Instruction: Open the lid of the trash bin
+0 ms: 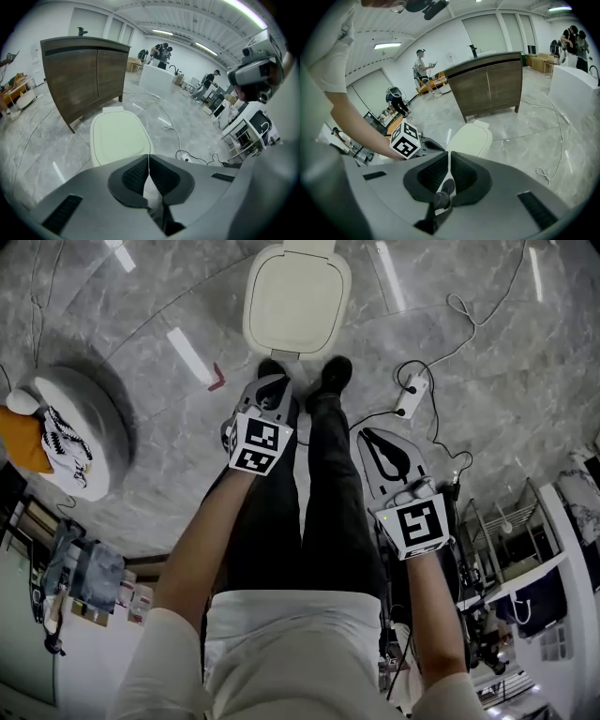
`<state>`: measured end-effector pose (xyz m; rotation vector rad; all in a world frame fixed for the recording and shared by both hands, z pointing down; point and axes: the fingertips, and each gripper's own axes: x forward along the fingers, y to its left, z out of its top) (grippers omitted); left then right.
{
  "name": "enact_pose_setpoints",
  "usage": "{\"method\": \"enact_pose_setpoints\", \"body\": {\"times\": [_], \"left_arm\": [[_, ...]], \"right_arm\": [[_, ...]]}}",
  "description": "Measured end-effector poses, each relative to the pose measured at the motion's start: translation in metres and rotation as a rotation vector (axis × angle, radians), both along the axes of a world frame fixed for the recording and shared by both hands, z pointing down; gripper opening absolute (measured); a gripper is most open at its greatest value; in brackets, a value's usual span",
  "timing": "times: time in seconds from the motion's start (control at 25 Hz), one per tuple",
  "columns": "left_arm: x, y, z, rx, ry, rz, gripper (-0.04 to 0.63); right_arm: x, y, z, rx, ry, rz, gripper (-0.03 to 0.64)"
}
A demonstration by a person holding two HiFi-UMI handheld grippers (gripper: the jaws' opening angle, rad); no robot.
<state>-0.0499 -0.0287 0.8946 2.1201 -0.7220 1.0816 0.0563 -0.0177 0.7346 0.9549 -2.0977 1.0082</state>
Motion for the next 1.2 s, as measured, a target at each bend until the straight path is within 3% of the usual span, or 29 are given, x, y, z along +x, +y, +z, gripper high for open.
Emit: {"method": "enact_pose_setpoints", "body": {"times": [0.36, 0.68, 1.0, 1.2], "left_arm": [[-0.002, 0.004, 0.059, -0.027, -0.095, -0.024, 0.018], [-0.015, 0.008, 0.101, -0.071, -0.223, 0.002, 0.020], [-0.018, 0.013, 0.115, -0.085, -0.300, 0.032, 0.021], [-0.018, 0.009, 0.113, -0.105, -0.302, -0.062, 0.021]], "right_arm": [[0.005, 0.011, 0.043, -0.063, -0.010, -0.016, 0.037], [0.005, 0.012, 0.059, -0.080, -0.022, 0.004, 0.037], [0.010, 0.012, 0.063, -0.079, -0.025, 0.023, 0.037], [0.008, 0.007, 0.058, -0.061, -0.015, 0.023, 0.037]]}}
